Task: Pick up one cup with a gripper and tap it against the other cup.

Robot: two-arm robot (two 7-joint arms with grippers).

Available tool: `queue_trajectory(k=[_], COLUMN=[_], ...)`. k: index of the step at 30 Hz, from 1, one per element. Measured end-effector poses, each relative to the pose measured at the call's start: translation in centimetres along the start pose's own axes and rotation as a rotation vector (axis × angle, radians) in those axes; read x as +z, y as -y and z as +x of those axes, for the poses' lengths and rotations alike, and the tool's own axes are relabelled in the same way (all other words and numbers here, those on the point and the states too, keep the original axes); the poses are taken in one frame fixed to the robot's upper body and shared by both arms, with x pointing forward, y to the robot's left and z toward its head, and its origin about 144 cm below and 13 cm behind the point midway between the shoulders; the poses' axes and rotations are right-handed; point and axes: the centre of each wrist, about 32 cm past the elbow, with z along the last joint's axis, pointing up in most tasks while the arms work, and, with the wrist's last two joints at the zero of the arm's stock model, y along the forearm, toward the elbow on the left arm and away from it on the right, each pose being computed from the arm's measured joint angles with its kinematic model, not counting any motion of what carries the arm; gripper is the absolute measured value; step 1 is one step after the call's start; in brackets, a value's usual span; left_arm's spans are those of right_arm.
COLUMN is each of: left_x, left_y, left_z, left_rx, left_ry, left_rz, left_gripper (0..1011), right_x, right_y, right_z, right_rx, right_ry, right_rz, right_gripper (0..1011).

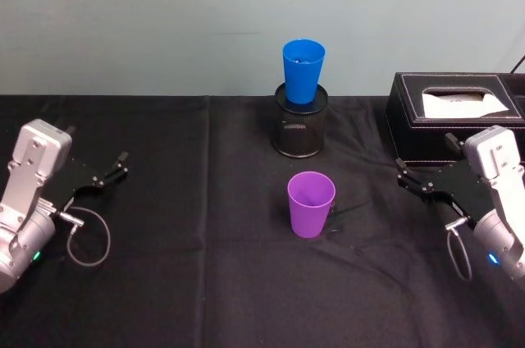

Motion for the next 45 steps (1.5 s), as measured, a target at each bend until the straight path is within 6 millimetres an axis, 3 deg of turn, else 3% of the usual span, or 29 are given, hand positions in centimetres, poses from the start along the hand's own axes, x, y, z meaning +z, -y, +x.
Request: queue_trajectory(k=[32,38,45], left_x=[0.0,0.0,0.0], left_y=[0.0,0.0,0.0], left_z=[0.0,0.0,0.0], left_rx=[0.0,0.0,0.0], left_ry=[0.0,0.0,0.0], left_rz=[0.0,0.0,0.0], left_gripper=[1000,1000,1000], right_x=[0.0,0.9,0.3], right_y=[0.0,1.2,3.2], right_z=[0.0,-0.3,-1.6], right_rx=[0.0,0.066,0.19], right_ry=[0.0,-0.018,-0.099], right_rz=[0.001,0.065,0.095], right_gripper=[1002,1002,1002])
